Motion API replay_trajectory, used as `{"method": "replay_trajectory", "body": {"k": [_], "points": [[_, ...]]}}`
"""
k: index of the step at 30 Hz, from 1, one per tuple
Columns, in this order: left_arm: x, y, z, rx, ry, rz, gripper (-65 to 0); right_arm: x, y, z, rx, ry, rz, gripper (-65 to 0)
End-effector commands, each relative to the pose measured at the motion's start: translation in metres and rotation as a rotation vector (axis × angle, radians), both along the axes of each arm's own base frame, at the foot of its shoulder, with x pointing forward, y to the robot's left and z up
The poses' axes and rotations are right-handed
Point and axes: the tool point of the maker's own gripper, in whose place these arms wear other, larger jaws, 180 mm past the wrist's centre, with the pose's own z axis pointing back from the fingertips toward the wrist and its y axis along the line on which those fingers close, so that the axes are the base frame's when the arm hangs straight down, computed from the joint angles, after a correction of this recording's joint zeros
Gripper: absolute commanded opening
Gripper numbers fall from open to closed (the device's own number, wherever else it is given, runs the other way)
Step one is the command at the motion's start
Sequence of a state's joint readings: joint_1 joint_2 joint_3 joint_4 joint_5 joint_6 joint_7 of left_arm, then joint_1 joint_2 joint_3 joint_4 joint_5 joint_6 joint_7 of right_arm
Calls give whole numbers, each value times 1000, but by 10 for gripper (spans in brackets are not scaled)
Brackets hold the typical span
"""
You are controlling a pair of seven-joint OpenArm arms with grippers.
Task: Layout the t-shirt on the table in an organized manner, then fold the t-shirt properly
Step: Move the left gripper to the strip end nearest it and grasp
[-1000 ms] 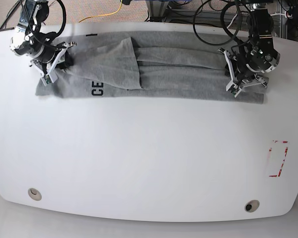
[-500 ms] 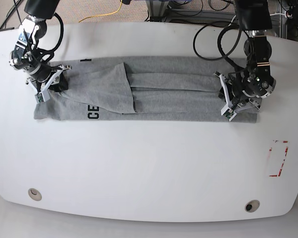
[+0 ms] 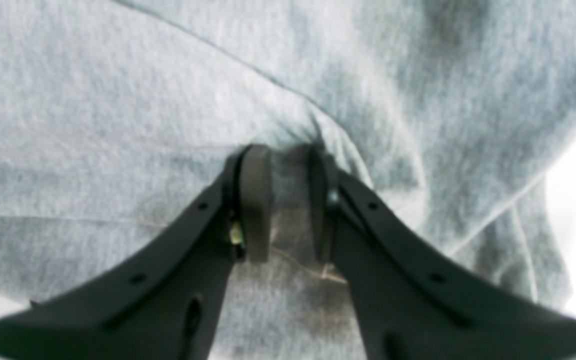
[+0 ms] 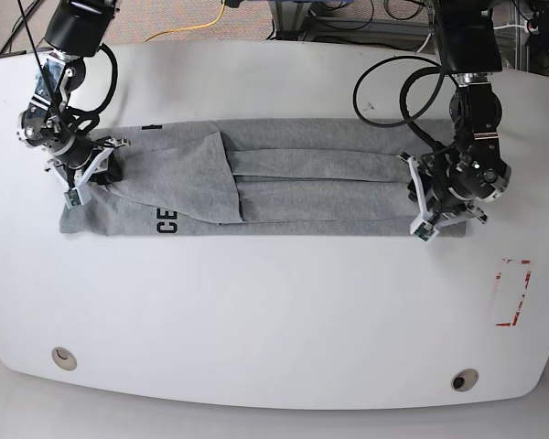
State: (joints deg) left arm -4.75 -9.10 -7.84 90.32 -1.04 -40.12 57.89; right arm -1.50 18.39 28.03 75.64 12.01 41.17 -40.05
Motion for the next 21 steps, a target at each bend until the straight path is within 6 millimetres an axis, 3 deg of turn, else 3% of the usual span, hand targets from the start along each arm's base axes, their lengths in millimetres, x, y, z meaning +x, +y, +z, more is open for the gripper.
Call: {"method": "replay_trajectory", "body": {"k": [1,5,8,12,15,21], "points": [[18,18,50,35,-146,43,-385,-13,-18,-8,-78,92,-11,-518],[20,34,77,-4,-224,110,-299,-13,-16,-9,-73,92,-11,-518],[17,47,84,-55,-232,162,-297,-13,-16,-9,-73,92,-11,-518],[10,77,94,-110,-254,256,-293,-13,-15,-10,-73,95,-8,-518],[7,92,93,-177,-256,306,-293,-14,-14,-11,-73,99,-6,-518],[-5,124,70,-332,-207,423,-293,-15,-14,-11,-73,101,-5,-518]]}}
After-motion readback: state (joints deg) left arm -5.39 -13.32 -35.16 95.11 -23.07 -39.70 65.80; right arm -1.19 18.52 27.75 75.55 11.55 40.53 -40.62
